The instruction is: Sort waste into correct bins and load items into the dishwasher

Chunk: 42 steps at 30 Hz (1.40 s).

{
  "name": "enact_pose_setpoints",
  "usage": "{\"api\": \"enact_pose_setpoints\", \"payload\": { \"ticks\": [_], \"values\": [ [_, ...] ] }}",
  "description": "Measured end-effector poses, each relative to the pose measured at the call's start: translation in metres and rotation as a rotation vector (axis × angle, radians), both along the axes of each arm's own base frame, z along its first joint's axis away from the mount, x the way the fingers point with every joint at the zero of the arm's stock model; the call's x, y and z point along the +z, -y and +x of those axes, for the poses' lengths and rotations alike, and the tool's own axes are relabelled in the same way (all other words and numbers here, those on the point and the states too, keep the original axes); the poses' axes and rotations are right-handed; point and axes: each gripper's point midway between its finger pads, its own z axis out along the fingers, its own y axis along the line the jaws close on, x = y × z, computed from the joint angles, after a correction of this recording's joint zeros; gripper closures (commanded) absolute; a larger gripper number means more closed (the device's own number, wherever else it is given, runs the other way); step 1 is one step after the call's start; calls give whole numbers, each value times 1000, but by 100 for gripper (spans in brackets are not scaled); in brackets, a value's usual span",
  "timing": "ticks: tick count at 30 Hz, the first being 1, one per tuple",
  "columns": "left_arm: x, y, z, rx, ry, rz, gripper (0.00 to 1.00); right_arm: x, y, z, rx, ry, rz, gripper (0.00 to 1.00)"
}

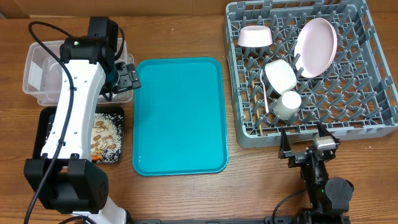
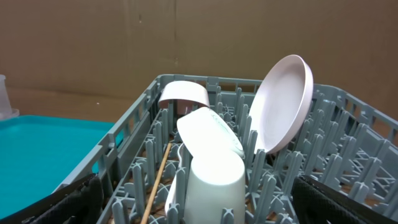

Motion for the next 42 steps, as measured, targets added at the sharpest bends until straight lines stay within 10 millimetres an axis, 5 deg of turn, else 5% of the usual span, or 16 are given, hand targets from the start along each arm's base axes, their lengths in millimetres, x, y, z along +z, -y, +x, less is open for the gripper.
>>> {"api": "enact_pose_setpoints", "payload": {
  "ticks": [37,42],
  "values": [
    [0,0,0,0,0,0,0,1,0,0,0,0,16,0],
    [18,0,-4,0,53,-2,0,1,0,0,1,0,16,0]
  ]
}}
